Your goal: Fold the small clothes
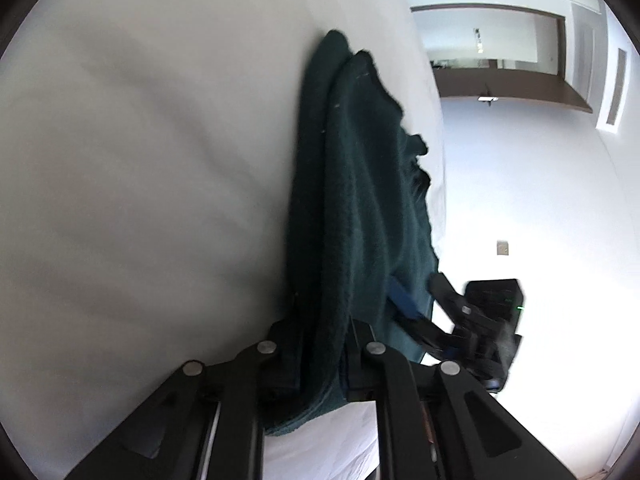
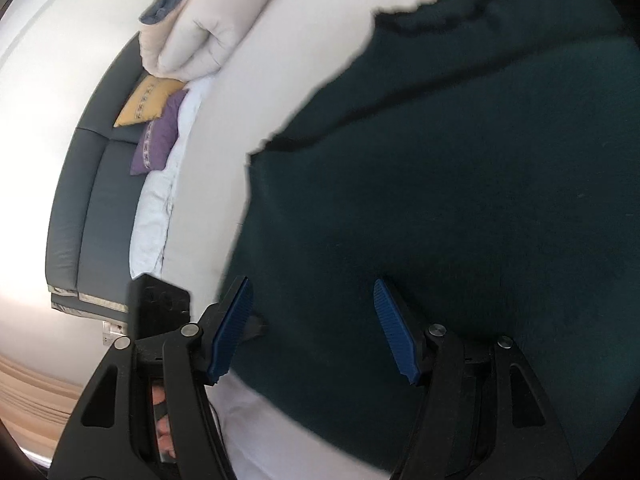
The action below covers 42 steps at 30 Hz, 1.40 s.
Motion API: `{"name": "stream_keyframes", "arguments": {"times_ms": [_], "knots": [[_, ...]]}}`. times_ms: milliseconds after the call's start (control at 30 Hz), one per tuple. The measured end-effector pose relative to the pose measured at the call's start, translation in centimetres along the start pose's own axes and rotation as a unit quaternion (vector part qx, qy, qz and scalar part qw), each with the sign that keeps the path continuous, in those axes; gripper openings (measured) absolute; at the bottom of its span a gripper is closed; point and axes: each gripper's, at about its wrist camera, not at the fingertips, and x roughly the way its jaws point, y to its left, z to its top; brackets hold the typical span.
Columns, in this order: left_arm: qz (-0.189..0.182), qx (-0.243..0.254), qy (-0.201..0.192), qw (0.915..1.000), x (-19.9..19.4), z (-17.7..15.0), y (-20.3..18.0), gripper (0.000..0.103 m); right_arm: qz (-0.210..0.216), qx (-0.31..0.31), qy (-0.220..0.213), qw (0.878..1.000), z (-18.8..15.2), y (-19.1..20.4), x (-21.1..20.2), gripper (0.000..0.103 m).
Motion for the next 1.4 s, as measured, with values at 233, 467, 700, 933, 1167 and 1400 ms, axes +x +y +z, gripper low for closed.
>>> {"name": "stream_keyframes", "arguments": {"times_ms": [233, 467, 700, 933, 1167, 1400], "knots": [[0.010, 0.049, -0.033, 0.9982, -0.3, -0.5, -4.7, 0.011, 0.075, 0.044, -0.018, 0.996, 0.2, -2.2, -0.6, 0.062], [0.035, 0.151, -0.040, 0.9871, 3.3, -2.3, -14.7, 0.011, 0.139, 0.106, -0.073, 0.982, 1.4, -7.0, -7.6, 0.073], [0.031, 0.252, 0.026, 0.9669, 15.5, -7.0, -24.6, 0.014, 0.208, 0.170, -0.121, 0.956, 2.7, -13.1, -12.8, 0.086], [-0.003, 0.268, 0.039, 0.9627, 16.8, -9.0, -24.5, 0.052, 0.213, 0.201, -0.128, 0.948, 2.7, -17.0, -13.9, 0.085], [0.025, 0.235, 0.007, 0.9716, 11.6, -7.1, -20.0, 0.052, 0.098, 0.149, -0.091, 0.980, 3.7, -13.3, -11.6, 0.083], [0.030, 0.198, 0.019, 0.9795, 10.6, -7.7, -15.1, 0.052, -0.069, 0.063, -0.045, 0.995, 4.4, -9.4, -9.6, 0.022]]}}
